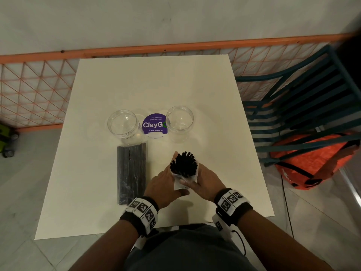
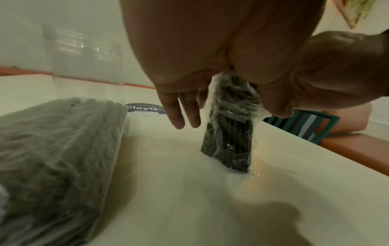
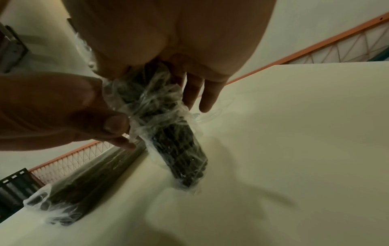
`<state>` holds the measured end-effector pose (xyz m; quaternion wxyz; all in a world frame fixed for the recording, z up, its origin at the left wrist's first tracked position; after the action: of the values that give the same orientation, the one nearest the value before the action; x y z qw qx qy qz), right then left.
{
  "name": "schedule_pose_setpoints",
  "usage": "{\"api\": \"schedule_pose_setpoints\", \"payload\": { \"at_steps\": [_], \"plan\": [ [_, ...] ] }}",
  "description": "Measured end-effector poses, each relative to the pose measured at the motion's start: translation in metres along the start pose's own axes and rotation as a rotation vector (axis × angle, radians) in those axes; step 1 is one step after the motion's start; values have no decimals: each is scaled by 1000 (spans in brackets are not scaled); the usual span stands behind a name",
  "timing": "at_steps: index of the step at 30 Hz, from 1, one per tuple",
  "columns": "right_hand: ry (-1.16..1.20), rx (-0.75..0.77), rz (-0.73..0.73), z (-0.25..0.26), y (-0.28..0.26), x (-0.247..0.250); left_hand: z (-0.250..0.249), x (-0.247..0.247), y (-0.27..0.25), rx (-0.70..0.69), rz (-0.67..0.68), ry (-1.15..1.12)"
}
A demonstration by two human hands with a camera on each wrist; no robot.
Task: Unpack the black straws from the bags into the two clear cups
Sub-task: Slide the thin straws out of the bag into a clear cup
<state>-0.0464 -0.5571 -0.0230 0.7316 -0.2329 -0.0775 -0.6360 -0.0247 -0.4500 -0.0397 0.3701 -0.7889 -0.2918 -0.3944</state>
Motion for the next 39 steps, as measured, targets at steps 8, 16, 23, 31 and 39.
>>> {"api": "schedule_pose_setpoints", "payload": {
  "at_steps": [8, 16, 23, 31, 39],
  "plan": [
    [135, -156, -17, -22, 13, -9, -4, -1, -1, -33, -41, 66],
    [430, -50, -150, 10, 14, 2, 1, -4, 5, 10, -92, -553],
    [280, -9, 13, 47, 21, -4, 9, 22, 2, 79, -155, -679],
    [-719, 568, -236, 140, -11, 72, 10, 53, 0, 29, 14, -821],
    [-1040, 1043, 215, 157, 9, -3, -20, 95, -12, -57, 154, -744]
  ]
}}
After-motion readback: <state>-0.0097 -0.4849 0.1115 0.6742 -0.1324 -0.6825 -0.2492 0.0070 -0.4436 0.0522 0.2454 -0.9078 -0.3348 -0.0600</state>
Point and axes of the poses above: each hand's wrist, its own y-axis towards the middle knuckle, its own x-axis out of the back of the hand, z = x × y, the point moved 10 cm from there along y, towards the middle knuckle, and after that the axes turned 11 degrees about y, right-handed, at the moved point
